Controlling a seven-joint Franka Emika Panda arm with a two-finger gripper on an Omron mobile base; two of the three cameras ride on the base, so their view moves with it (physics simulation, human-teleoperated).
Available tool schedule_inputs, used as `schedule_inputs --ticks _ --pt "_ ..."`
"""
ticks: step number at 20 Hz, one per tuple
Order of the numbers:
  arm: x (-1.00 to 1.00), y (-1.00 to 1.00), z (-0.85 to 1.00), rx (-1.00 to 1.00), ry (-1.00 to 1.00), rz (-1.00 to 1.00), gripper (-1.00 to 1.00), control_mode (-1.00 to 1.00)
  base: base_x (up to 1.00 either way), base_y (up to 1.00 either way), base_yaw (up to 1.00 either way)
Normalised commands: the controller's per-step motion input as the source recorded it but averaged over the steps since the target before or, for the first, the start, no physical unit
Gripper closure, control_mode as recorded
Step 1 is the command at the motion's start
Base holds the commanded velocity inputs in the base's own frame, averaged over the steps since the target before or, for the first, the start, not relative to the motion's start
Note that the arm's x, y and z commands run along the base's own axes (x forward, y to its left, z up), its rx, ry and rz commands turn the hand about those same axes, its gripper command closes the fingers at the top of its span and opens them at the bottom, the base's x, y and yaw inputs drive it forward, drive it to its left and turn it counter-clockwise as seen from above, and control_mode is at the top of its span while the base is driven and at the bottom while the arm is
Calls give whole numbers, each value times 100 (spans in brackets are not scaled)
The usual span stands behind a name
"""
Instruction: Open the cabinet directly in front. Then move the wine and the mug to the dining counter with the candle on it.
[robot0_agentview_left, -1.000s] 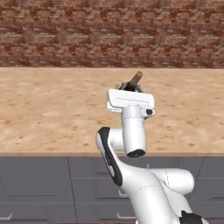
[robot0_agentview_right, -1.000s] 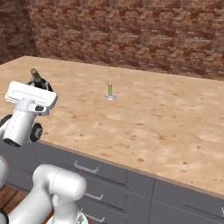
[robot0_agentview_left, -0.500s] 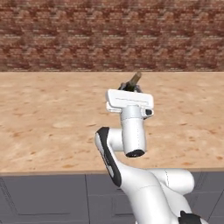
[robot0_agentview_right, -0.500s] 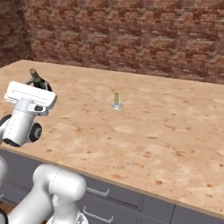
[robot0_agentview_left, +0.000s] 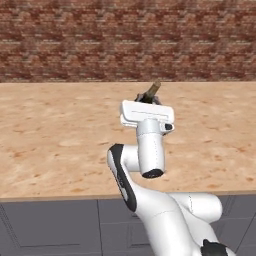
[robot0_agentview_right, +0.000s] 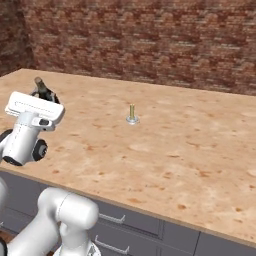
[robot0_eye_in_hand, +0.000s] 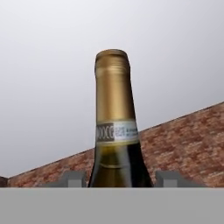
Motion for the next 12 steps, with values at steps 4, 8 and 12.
schedule_inputs --ticks 4,8,12 --pt "80 0 0 1 29 0 100 -100 0 0 0" --pt "74 0 -15 -2 39 0 100 -100 0 0 0" --pt "33 0 -54 -14 22 0 100 -100 0 0 0"
